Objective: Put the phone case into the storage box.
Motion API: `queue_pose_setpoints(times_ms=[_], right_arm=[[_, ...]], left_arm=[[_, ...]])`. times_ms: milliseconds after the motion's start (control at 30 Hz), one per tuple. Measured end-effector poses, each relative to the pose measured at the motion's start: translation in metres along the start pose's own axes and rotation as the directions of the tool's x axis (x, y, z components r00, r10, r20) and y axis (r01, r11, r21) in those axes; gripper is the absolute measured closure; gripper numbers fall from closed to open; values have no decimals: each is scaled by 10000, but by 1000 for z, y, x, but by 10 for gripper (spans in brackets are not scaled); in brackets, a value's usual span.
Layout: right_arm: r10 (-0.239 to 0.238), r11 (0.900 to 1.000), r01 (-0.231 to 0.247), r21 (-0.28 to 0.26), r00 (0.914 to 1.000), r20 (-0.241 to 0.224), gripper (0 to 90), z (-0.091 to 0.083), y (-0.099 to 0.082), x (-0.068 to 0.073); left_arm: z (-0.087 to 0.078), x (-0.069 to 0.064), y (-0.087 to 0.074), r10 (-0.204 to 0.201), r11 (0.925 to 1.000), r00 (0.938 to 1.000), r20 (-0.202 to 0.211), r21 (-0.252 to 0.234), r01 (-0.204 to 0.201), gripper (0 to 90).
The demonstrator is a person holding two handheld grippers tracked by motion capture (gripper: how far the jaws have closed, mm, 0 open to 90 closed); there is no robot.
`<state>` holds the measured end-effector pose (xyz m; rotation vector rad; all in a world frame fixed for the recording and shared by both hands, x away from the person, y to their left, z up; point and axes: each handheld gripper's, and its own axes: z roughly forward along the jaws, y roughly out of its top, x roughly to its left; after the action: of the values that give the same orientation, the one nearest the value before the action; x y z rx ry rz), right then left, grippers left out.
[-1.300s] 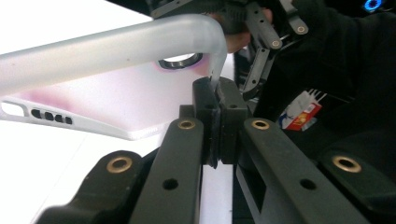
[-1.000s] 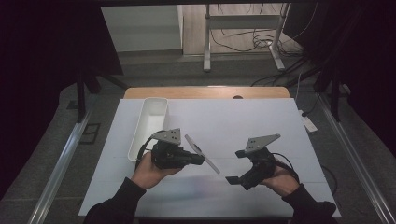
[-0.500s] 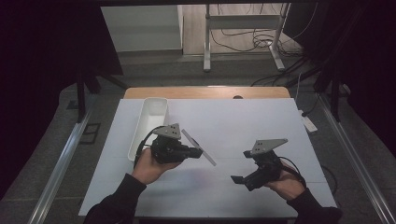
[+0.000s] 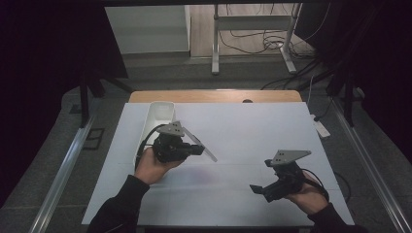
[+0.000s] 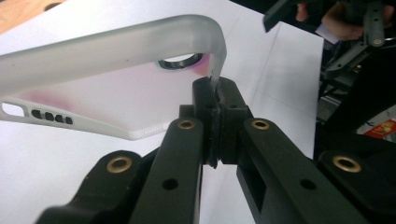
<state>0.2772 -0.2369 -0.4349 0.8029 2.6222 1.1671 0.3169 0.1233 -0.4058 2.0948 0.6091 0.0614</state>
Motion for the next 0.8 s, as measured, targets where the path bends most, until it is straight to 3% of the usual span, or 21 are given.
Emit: queue_pose_setpoints(times_ms=[567, 800], right_arm=[[613, 9981, -611, -59, 9952, 757, 0, -18, -22, -11], [808, 9967, -808, -56, 9881, 1306, 0, -25, -36, -14]], left_arm=[[-19, 20, 4, -266, 9993, 9947, -992, 252, 293, 882], [-29, 29, 7, -401, 9984, 9896, -1383, 346, 453, 882]])
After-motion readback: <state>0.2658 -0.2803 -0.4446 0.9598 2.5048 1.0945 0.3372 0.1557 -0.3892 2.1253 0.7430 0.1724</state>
